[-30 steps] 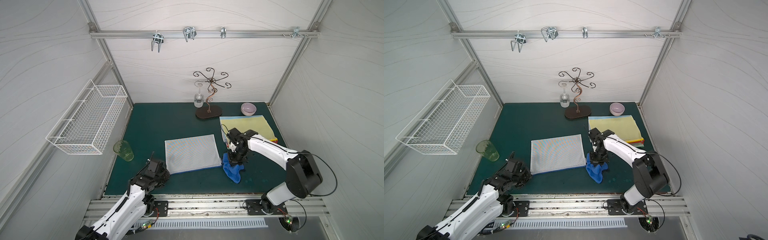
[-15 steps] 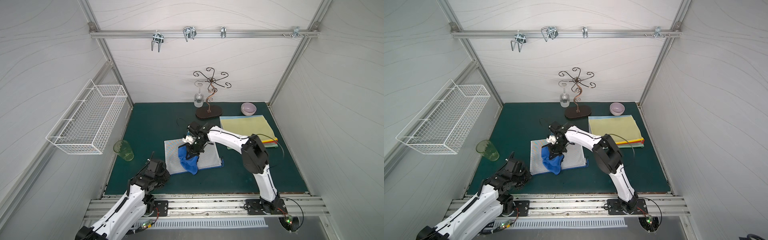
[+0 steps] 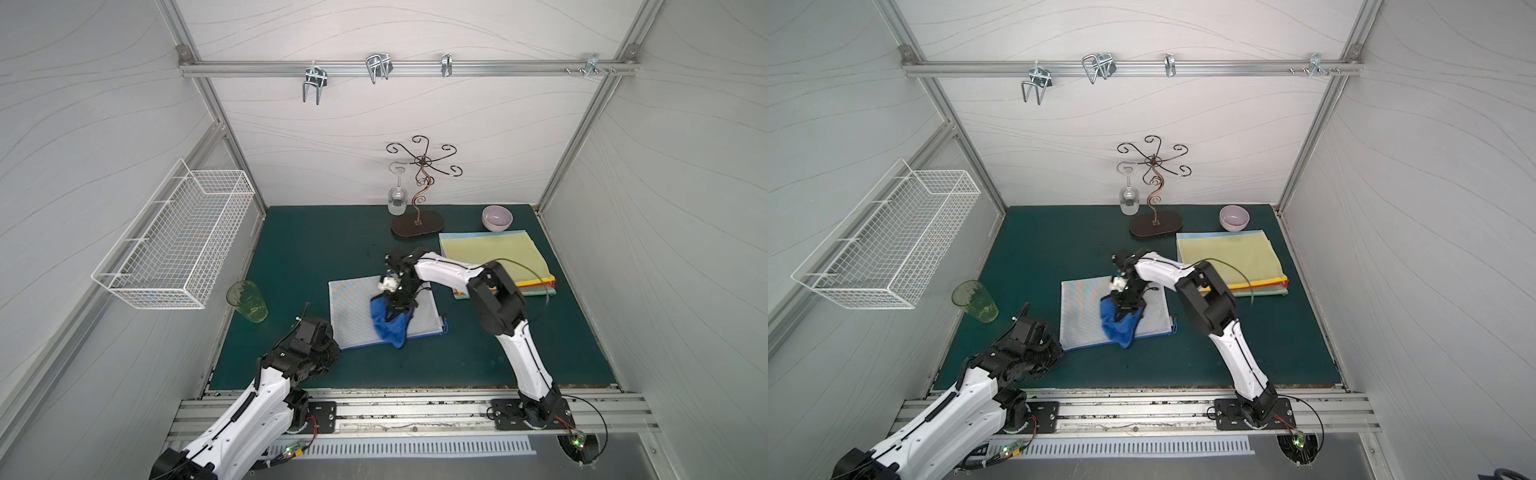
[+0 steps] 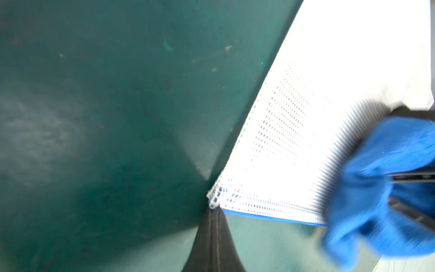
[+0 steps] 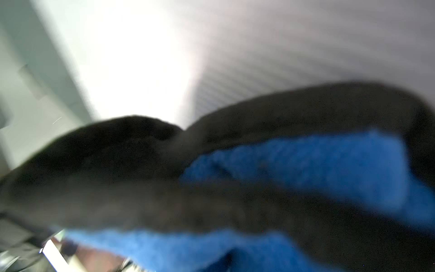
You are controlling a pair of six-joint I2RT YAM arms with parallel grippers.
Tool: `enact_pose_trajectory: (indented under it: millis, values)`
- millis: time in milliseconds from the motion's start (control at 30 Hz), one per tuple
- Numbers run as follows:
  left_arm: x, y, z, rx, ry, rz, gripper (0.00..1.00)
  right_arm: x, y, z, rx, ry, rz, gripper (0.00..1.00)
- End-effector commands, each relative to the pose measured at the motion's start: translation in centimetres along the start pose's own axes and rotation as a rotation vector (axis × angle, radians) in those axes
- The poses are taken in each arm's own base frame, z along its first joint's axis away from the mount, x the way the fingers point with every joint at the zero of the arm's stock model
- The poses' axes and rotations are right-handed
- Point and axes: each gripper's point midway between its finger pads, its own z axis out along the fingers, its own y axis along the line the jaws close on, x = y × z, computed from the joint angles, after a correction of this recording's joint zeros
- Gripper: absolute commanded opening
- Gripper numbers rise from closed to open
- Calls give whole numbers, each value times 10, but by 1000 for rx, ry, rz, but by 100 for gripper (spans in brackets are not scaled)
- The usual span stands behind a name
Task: Wipe the document bag
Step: Wipe the dirt from the document bag.
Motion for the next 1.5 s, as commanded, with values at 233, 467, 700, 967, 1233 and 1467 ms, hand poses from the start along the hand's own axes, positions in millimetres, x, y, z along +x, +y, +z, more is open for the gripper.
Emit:
enact_pose_trajectory:
  millis: [233, 467, 700, 967, 1233, 1467]
  values:
    - [-5, 6, -1, -49, -24, -10, 0, -20, -56, -75, 358, -170, -98, 0]
    - [-6, 2, -5, -54, -23, 6, 0, -54, 97, -39, -81, -179, -309, 0]
    - [-6, 3, -6, -66, -20, 8, 0, -92, 143, 21, -320, -154, -318, 0]
    - [-10, -1, -9, -58, -35, 6, 0, -118, 18, 4, 88, -224, -100, 0]
    - [-9, 1, -4, -40, -42, -21, 0, -71, -106, -68, 613, -172, -49, 0]
    - [-11, -7, 0, -34, -35, -22, 0, -63, 79, -32, -22, -186, -350, 0]
